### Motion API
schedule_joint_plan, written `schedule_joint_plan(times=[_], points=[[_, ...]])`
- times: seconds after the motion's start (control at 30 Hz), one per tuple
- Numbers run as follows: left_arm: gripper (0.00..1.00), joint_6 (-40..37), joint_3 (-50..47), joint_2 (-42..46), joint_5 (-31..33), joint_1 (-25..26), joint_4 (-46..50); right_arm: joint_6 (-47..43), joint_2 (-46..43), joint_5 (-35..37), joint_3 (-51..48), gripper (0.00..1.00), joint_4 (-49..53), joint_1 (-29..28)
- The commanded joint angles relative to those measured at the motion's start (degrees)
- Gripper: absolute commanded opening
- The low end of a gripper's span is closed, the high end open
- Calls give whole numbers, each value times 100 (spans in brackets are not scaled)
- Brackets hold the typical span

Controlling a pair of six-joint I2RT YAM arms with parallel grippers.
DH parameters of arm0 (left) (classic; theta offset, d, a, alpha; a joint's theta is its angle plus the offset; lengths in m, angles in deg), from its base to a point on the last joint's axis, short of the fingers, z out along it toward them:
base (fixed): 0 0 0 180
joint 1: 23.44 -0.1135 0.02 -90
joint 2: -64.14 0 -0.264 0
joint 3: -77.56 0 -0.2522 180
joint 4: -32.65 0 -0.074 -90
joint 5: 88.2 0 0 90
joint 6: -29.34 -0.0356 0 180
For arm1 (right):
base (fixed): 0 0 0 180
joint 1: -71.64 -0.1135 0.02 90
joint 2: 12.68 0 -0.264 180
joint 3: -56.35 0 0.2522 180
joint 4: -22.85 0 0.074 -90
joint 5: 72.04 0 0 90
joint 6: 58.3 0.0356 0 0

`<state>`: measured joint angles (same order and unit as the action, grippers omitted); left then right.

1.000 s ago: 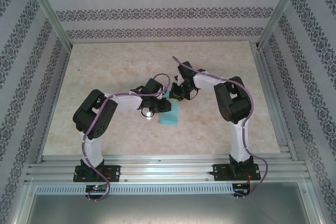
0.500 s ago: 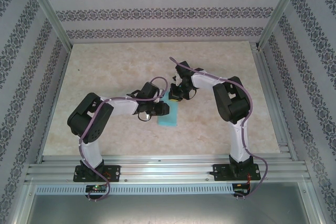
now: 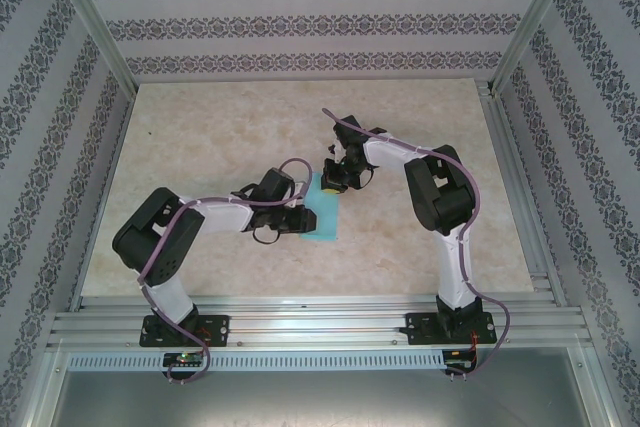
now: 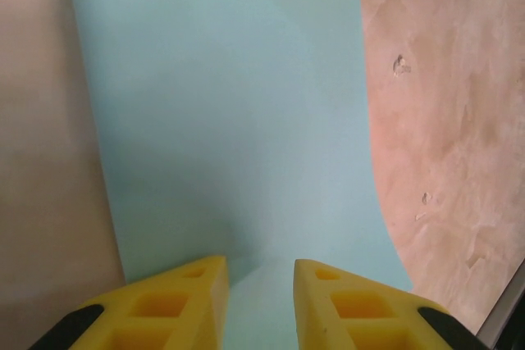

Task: Fold a paper plane with a square sheet of paper (fold left side to right side)
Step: First fold in half a square sheet of paper at the center of the table.

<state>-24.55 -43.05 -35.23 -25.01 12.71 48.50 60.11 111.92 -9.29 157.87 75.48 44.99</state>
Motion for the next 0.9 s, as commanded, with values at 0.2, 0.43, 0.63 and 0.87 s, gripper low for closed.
schedule_joint_plan(times=[0.2, 0.43, 0.63, 0.87], points=[[28, 35, -667, 406, -363, 298, 472, -158, 384, 705, 30, 8, 259, 20], [28, 50, -763, 1052, -325, 239, 742, -220, 382, 644, 30, 8, 254, 11], [28, -26, -1, 1191, -479, -238, 917, -291, 376, 641, 48, 8, 294, 2], [23, -272, 1119, -103, -781, -343, 886, -313, 377, 641, 108, 8, 331, -14]])
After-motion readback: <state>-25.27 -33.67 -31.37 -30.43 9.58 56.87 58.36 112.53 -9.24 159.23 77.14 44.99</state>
